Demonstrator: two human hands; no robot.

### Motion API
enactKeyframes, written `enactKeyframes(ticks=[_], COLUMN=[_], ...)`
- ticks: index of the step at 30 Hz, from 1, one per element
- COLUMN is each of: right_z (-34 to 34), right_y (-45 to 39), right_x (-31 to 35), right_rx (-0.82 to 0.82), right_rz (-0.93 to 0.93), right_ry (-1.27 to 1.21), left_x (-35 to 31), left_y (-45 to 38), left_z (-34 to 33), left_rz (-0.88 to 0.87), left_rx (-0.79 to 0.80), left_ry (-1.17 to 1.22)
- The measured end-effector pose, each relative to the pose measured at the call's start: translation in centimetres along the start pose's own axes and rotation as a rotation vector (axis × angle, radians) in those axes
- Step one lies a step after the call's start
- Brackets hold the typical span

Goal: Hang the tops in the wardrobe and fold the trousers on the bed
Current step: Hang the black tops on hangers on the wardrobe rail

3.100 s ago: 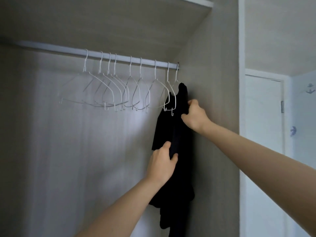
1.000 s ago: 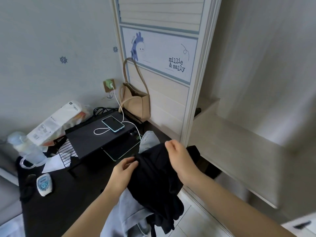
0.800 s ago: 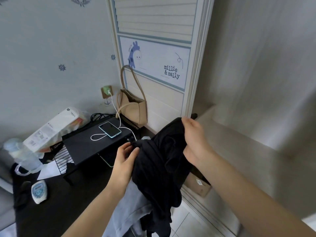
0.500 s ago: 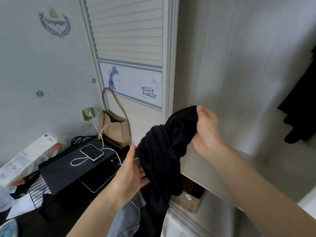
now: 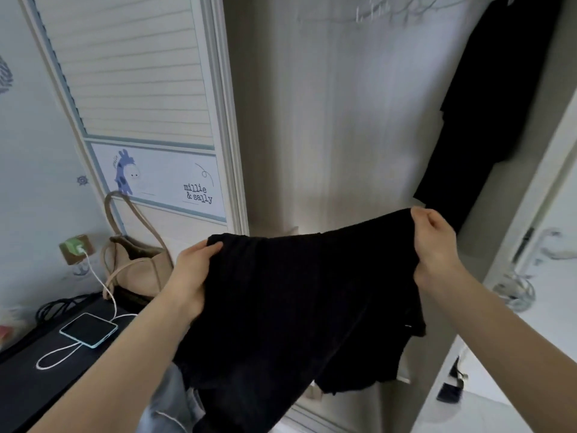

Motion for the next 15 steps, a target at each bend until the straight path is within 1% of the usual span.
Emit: enactKeyframes(ticks=[2, 4, 7, 9, 10, 11, 13, 15], right_z=[1.9, 3.5, 4.2, 4.2, 4.1, 3.9, 3.0, 2.0], right_y=[-0.4, -0.4, 0.7, 1.7, 2.3, 2.9, 4.9, 7.1], right_x=[-0.4, -0.8, -1.8, -2.4, -2.9, -3.4, -4.6, -6.2], right_rx=[0.006, 0.034, 0.13, 0.233, 0.329, 0.46, 0.8, 1.129], right_rz=[-0.023, -0.053, -0.119, -0.134, -0.126, -0.118, -0.102, -0.045], right_ry=[0.029, 0.065, 0.105, 0.146, 0.185, 0.248, 0.426, 0.633], left_x=[-0.2, -0.5, -1.5, -2.3, -2.8, -3.4, -4.7, -5.8], left_y=[-1.3, -2.2, -2.7, -2.4, -2.0, -1.7, -1.2, -0.4], left_z=[-0.1, -0.8, -2.1, -3.4, -4.0, -4.8, -6.2, -7.8], left_rz=[0.101, 0.148, 0.111, 0.092, 0.079, 0.06, 0.026, 0.013], left_rx=[0.024, 0.083, 0.165, 0.215, 0.224, 0.222, 0.202, 0.21], left_ry=[0.063, 0.112, 0.135, 0.115, 0.089, 0.056, 0.001, -0.045])
Point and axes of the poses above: each hand's wrist, its own y-axis away from the middle knuckle, its own z-axis out of the back of the hand, x = y × z, the point moved 6 cm from there along -y, towards the middle knuckle, and after that the axes turned 13 degrees about z, right-handed, at the moved point
